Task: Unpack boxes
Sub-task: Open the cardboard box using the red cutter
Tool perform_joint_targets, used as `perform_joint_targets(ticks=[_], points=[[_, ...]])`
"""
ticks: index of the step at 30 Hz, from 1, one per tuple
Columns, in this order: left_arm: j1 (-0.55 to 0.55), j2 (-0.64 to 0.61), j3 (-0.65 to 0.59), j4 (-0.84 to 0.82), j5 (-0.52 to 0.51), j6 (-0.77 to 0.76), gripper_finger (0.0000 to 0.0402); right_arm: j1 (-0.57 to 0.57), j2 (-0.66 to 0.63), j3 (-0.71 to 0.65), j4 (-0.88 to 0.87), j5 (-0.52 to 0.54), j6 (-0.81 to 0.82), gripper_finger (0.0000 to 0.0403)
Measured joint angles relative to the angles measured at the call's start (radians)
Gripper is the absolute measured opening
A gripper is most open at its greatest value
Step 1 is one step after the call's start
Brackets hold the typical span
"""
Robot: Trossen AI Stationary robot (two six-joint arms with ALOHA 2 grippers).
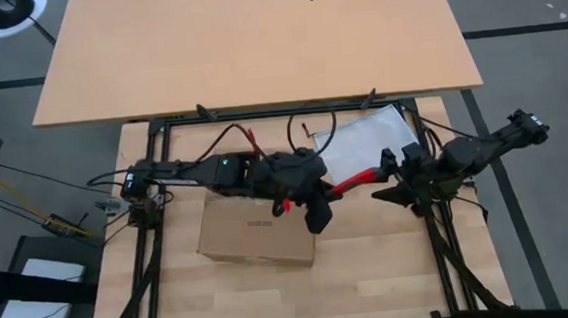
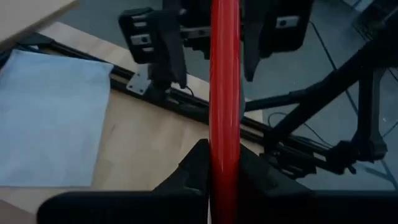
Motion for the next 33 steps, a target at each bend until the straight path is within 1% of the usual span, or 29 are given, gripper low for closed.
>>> perform_joint_targets(ticks=[6, 10, 13, 16, 21, 25, 27, 33], points=[[-0.017, 0.020, 0.000, -0.006, -0.012, -0.008, 0.0046, 0.000, 0.067, 0.000, 0.106, -0.024, 0.000, 0.0234], [-0.017, 0.029, 0.000, -0.007, -0.001, -0.019, 0.0046, 0.000, 0.099, 0.000, 0.112, -0.025, -0.027, 0.0221], [-0.017, 0.038, 0.000, -0.006, 0.006, -0.020, 0.0046, 0.000, 0.119, 0.001, 0.120, -0.051, -0.046, 0.0210], [-0.014, 0.050, -0.001, -0.014, 0.045, -0.024, 0.0046, -0.001, 0.148, 0.040, 0.081, -0.064, -0.064, 0.0199], [-0.014, 0.058, -0.001, -0.029, 0.058, -0.025, 0.0046, -0.004, 0.210, 0.139, -0.060, -0.074, -0.162, 0.0186], [-0.014, 0.060, -0.001, -0.042, 0.061, -0.024, 0.0046, -0.007, 0.250, 0.195, -0.168, -0.082, -0.200, 0.0180], [-0.015, 0.060, -0.001, -0.043, 0.063, -0.024, 0.0046, -0.007, 0.258, 0.202, -0.163, -0.098, -0.207, 0.0178], [-0.015, 0.060, -0.001, -0.041, 0.059, -0.024, 0.0046, -0.012, 0.267, 0.207, -0.161, -0.100, -0.201, 0.0166]])
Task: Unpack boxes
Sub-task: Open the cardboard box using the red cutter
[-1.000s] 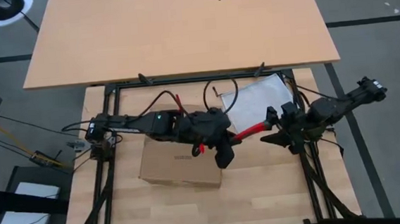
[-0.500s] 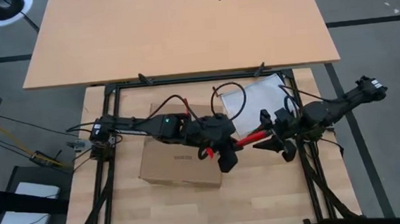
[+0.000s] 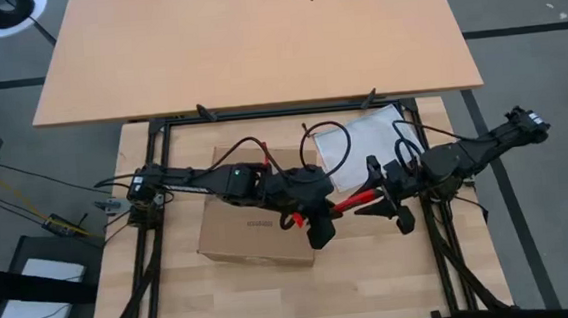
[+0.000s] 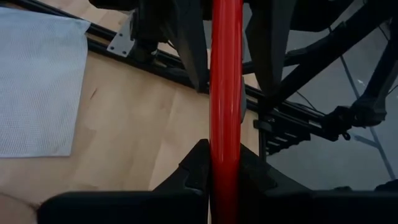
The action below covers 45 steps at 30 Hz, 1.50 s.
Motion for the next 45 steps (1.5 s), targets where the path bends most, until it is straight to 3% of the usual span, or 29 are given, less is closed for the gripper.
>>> perform_joint_targets(ticks=[11, 17, 28, 33, 45], points=[[-0.001, 0.000, 0.000, -0.015, -0.038, 0.037, 0.0046, -0.009, 0.007, 0.000, 0.017, 0.004, 0.039, 0.0154], [0.000, 0.000, 0.000, -0.011, -0.054, 0.052, 0.0046, -0.025, -0.014, 0.000, 0.017, 0.003, 0.035, 0.0185], [-0.026, 0.004, 0.000, 0.091, -0.149, 0.120, 0.0046, -0.021, -0.133, -0.002, -0.011, 0.000, -0.138, 0.0241], [-0.032, 0.003, 0.000, 0.091, -0.197, 0.168, 0.0046, 0.005, -0.116, -0.002, -0.012, 0.000, -0.207, 0.0241], [-0.033, 0.015, 0.000, 0.089, -0.195, 0.237, 0.0046, 0.010, -0.047, -0.001, 0.069, 0.003, -0.241, 0.0237]])
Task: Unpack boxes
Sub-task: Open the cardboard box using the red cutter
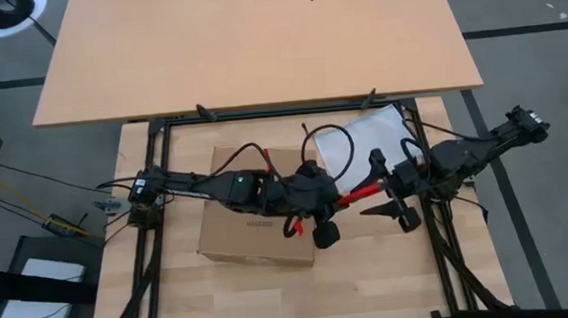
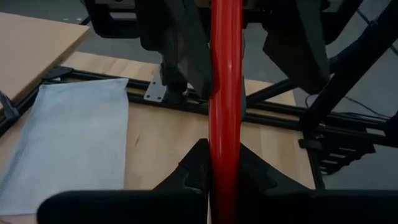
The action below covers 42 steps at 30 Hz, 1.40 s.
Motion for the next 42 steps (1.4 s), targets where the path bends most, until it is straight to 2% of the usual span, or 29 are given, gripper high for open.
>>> perform_joint_targets(ticks=[10, 15, 19, 24, 28, 32, 42], points=[[0.001, 0.000, 0.000, 0.002, 0.004, -0.001, 0.0046, -0.022, 0.000, 0.000, 0.008, -0.003, -0.002, 0.0223], [0.001, 0.000, 0.000, 0.001, 0.009, -0.012, 0.0046, -0.022, 0.000, 0.000, 0.000, 0.000, 0.003, 0.0199], [0.001, 0.000, 0.000, 0.000, 0.015, -0.027, 0.0046, -0.023, 0.004, 0.000, -0.005, 0.004, 0.005, 0.0151], [0.001, 0.000, 0.000, -0.004, 0.012, -0.048, 0.0051, -0.031, 0.006, 0.001, -0.020, 0.016, 0.004, 0.0058], [0.002, -0.002, 0.000, -0.010, 0.009, -0.059, 0.0079, -0.031, 0.006, 0.001, -0.026, 0.019, -0.006, 0.0056], [0.003, -0.025, 0.000, -0.093, 0.000, -0.124, 0.0099, -0.034, 0.002, 0.004, -0.043, 0.044, -0.005, 0.0056], [-0.021, -0.135, 0.000, -0.453, -0.041, -0.209, 0.0104, -0.035, 0.001, 0.091, -0.130, 0.104, -0.020, 0.0056]])
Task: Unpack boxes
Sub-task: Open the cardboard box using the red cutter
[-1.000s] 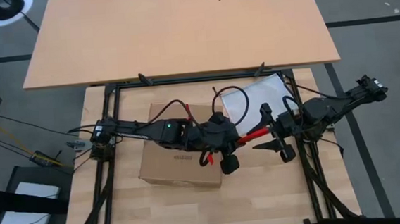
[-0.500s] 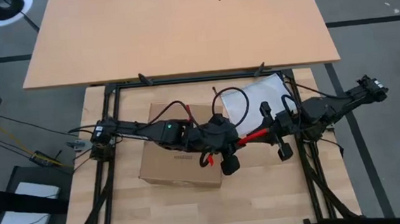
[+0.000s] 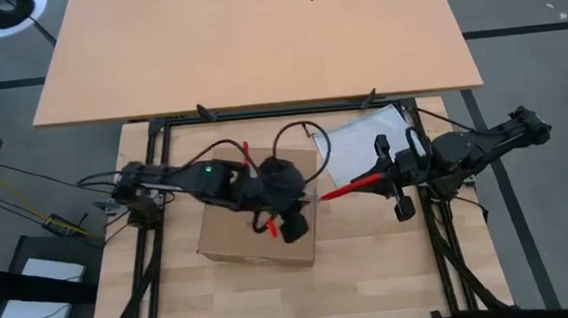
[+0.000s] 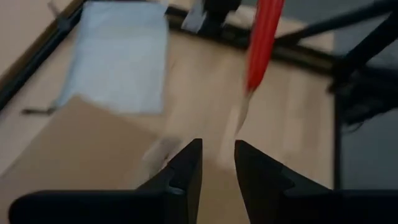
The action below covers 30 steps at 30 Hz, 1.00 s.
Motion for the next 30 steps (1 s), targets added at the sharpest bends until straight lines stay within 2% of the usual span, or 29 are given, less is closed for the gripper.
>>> perform_joint_targets(ticks=[5, 7, 10, 12, 17, 21, 26, 30], points=[[-0.030, -0.049, -0.004, -0.249, -0.072, -0.018, 0.0105, -0.009, 0.028, 0.007, 0.000, 0.041, 0.028, 0.0056], [-0.046, -0.084, -0.040, -0.304, -0.088, -0.024, 0.0105, -0.022, 0.048, 0.008, 0.001, 0.061, 0.047, 0.0056], [-0.066, -0.172, -0.160, -0.326, -0.087, -0.035, 0.0101, -0.047, 0.089, 0.008, 0.009, 0.070, 0.084, 0.0056], [-0.078, -0.252, -0.284, -0.323, -0.079, -0.065, 0.0096, -0.066, 0.120, 0.008, 0.030, 0.070, 0.092, 0.0056], [-0.096, -0.461, -0.620, -0.235, -0.007, -0.116, 0.0088, -0.119, 0.209, 0.008, 0.088, 0.071, 0.145, 0.0056], [-0.108, -0.554, -0.838, -0.160, 0.090, -0.111, 0.0087, -0.158, 0.279, 0.033, 0.101, 0.072, 0.161, 0.0056], [-0.117, -0.578, -1.013, -0.002, 0.192, -0.037, 0.0087, -0.201, 0.351, 0.093, 0.101, 0.069, 0.153, 0.0056], [-0.103, -0.572, -1.095, 0.261, 0.200, -0.021, 0.0087, -0.221, 0.383, 0.126, 0.088, 0.068, 0.151, 0.0056]])
